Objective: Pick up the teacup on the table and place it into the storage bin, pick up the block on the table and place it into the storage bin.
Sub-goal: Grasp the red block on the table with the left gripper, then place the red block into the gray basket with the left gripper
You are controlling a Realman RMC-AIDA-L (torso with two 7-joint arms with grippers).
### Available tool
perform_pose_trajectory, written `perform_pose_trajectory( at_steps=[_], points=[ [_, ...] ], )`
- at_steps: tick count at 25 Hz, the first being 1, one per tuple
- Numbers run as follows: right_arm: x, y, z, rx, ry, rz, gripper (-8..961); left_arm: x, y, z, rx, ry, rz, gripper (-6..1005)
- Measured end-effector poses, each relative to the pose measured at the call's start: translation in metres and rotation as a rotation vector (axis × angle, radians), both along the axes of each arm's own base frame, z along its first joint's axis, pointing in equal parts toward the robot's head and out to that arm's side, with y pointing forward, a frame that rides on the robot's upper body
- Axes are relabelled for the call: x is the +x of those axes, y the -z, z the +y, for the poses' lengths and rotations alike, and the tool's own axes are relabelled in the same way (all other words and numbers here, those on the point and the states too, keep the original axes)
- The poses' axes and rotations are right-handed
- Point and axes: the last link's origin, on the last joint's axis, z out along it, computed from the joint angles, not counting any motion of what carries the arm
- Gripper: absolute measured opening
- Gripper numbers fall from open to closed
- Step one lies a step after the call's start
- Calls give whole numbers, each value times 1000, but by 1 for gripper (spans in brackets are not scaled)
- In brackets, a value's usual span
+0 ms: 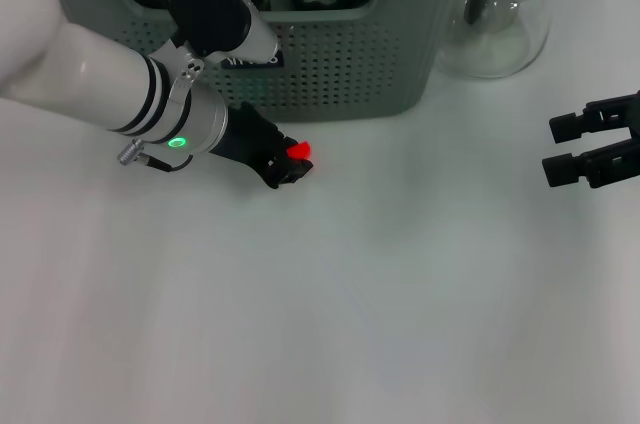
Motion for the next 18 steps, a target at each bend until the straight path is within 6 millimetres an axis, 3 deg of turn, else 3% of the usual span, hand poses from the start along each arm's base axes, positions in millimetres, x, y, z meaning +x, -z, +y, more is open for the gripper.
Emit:
perform_pose_trajectory(
  at_steps=[5,10,14,18],
  points=[
    [0,0,0,2,-3,-1,927,-1,-2,-1,2,-20,-7,278],
    [0,-1,0,1,0,5,927,7,-17,-17,-39,-56,-93,278],
    [2,-3,-1,1,6,3,927,21,-51,-33,-112,-117,-314,279],
    [4,-4,-3,3,12,2,928,48,-105,-41,-169,-75,-665,279]
  ],
)
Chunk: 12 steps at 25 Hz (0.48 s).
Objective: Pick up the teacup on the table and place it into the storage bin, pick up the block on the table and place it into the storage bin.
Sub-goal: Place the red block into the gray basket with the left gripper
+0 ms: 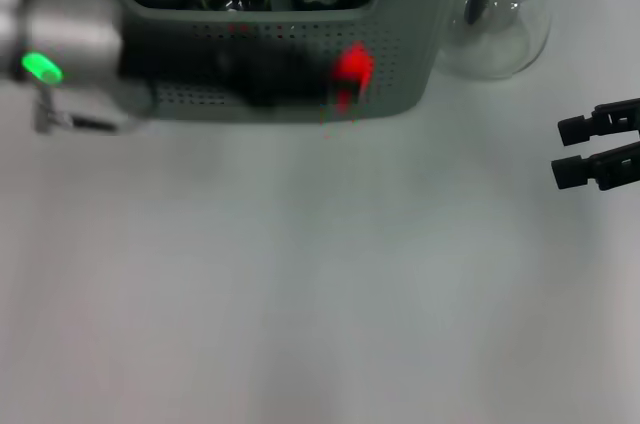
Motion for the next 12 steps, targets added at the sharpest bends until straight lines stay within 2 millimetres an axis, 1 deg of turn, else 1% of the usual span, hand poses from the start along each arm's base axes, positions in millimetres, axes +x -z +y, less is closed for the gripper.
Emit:
perform_pose_trajectory(
  at_steps=[1,3,5,6,8,9,10,12],
  points=[
    [1,0,0,1,2,0,928,10,-18,-1,3,34,-112,279],
    [2,-1,-1,5,6,1,928,24,-45,1,19,91,-253,279],
    [2,-2,-1,9,8,3,928,34,-64,8,53,115,-300,280],
    [2,-2,-1,9,9,4,928,39,-72,17,84,111,-297,280],
    [2,-3,-1,8,14,4,928,42,-79,37,158,60,-243,280],
    [2,-3,-1,8,15,4,928,42,-81,51,204,12,-192,280],
    [2,-2,-1,7,16,5,928,39,-80,65,247,-43,-132,280],
    [2,-2,-1,7,16,5,928,32,-73,89,306,-140,3,280]
  ],
)
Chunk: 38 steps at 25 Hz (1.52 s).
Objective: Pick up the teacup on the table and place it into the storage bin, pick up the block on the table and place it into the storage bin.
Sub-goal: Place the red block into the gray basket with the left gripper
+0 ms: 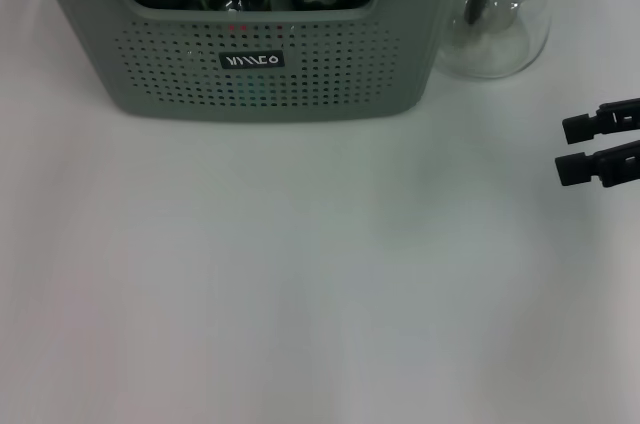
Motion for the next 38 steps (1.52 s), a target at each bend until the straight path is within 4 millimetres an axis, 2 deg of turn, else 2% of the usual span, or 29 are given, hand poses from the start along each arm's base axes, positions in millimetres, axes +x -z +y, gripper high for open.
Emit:
perform_pose_trajectory(
  at_steps=[4,7,12,20,35,38],
  points=[
    [-1,2,1,-7,5,-7,927,-8,18,28,61,-147,198,280],
    [-3,3,3,-17,13,-17,927,-8,32,41,98,-198,347,281],
    [-7,4,4,-24,4,-18,928,-8,47,48,116,-238,443,281],
    [-7,6,6,-23,5,-26,927,-14,69,55,129,-260,567,282],
    [-7,6,7,-20,3,-29,927,-9,85,52,120,-242,608,283],
    [-7,6,7,-20,3,-29,928,-5,84,53,133,-232,603,340]
  ],
)
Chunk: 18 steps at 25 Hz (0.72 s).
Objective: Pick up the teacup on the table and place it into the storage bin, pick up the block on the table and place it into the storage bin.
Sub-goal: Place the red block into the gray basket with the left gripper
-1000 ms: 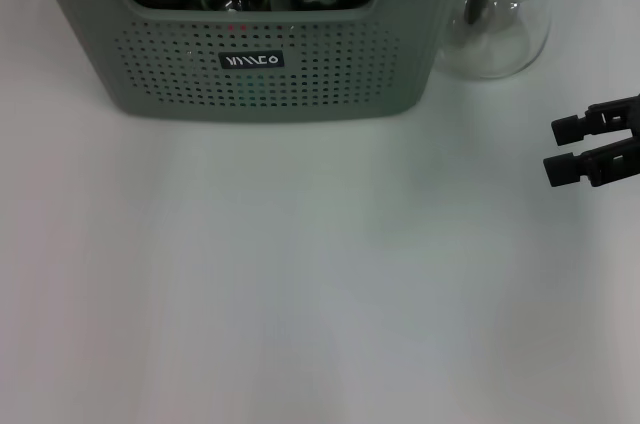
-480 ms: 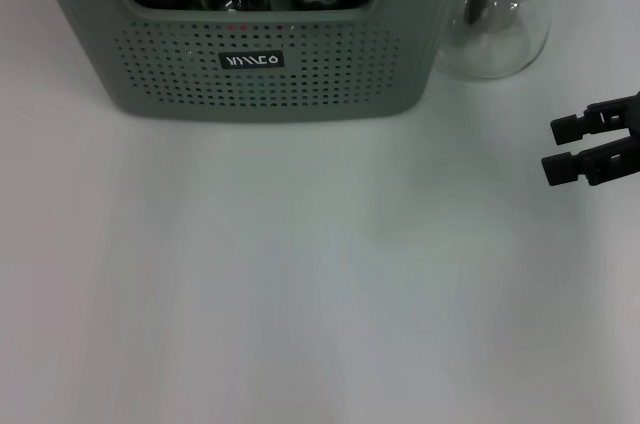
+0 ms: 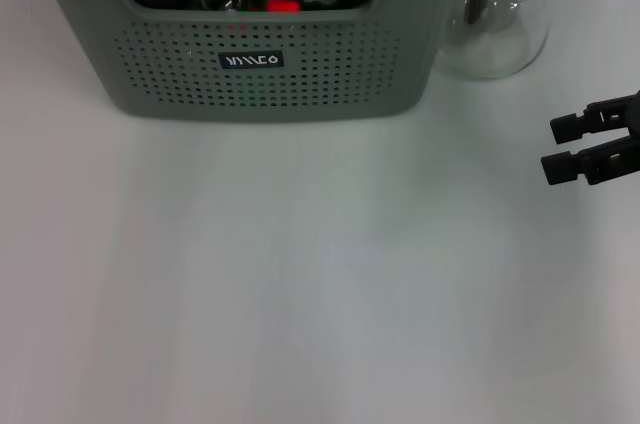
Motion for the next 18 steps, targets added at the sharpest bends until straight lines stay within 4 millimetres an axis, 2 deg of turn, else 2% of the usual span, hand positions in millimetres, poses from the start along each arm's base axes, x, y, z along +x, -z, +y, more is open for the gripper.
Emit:
perform_pose_trajectory(
  at_steps=[3,6,8,10,12,13,14,16,18],
  points=[
    [1,0,-1,0,1,0,928,4,-6,1,16,12,-4,398],
    [2,0,-1,1,1,0,928,11,-21,-1,40,40,-12,455],
    [3,0,-2,4,0,1,928,16,-32,-7,53,65,-32,493],
    [4,-1,-2,6,-3,4,928,21,-45,-19,67,110,-85,575],
    [3,-1,-3,5,-10,8,928,25,-55,-35,57,167,-162,658],
    [3,-1,-3,5,-19,11,928,27,-61,-53,26,227,-250,699],
    [2,-1,-3,5,-25,13,928,27,-63,-62,8,255,-291,705],
    [1,1,-4,3,-44,19,928,22,-68,-92,-81,366,-415,718],
    [-1,3,-5,0,-71,26,928,13,-64,-115,-190,440,-500,731]
  ],
)
